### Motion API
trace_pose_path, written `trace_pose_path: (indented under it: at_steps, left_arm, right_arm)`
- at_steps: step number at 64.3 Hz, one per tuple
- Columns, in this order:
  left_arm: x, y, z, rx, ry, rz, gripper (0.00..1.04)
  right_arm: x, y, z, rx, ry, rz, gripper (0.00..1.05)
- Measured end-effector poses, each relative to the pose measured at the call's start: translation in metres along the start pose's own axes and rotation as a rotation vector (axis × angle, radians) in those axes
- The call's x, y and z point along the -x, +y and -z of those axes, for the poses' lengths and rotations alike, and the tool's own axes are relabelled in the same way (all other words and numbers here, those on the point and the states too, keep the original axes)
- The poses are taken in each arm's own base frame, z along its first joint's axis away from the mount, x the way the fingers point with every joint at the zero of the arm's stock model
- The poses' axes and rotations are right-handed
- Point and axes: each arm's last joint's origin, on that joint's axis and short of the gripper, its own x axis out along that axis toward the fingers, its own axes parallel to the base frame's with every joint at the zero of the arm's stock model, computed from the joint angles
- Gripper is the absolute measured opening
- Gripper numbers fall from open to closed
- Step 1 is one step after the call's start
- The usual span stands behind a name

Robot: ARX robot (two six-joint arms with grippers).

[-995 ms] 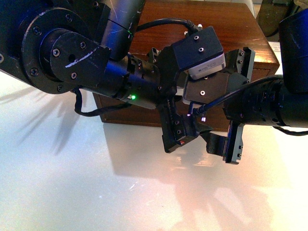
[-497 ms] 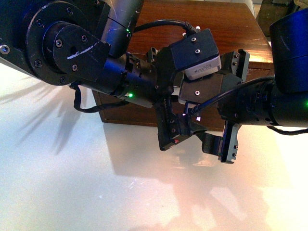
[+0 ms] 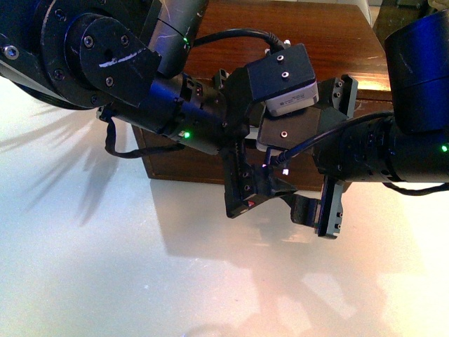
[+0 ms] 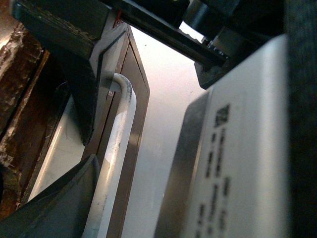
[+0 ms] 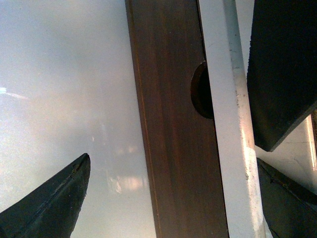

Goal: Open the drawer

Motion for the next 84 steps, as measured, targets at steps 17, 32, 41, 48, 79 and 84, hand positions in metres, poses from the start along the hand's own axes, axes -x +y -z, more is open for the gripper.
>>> trace_pose_path:
  at_steps: [17, 32, 41, 48, 79, 84]
  left_arm:
    - [0.0, 0.002, 0.004, -0.044, 0.026, 0.005, 0.96]
    - [0.0, 0.002, 0.003, -0.062, 0.043, 0.023, 0.96]
    - [0.002, 0.003, 0.005, -0.077, 0.053, 0.037, 0.96]
    - [0.003, 0.003, 0.005, -0.077, 0.06, 0.04, 0.96]
    - [0.006, 0.003, 0.005, -0.086, 0.074, 0.044, 0.96]
    - [0.008, 0.002, 0.005, -0.088, 0.075, 0.045, 0.96]
  right_arm:
    - [-0.002, 0.001, -0.001, 0.016, 0.003, -0.011, 0.96]
    - [-0.002, 0.001, -0.001, 0.025, 0.006, -0.02, 0.96]
    - [-0.002, 0.008, -0.001, 0.095, -0.014, -0.054, 0.96]
    - [-0.002, 0.009, -0.002, 0.115, -0.014, -0.06, 0.96]
    - [-0.003, 0.015, -0.008, 0.147, -0.009, -0.066, 0.96]
    - [-0.003, 0.015, -0.009, 0.149, -0.008, -0.066, 0.96]
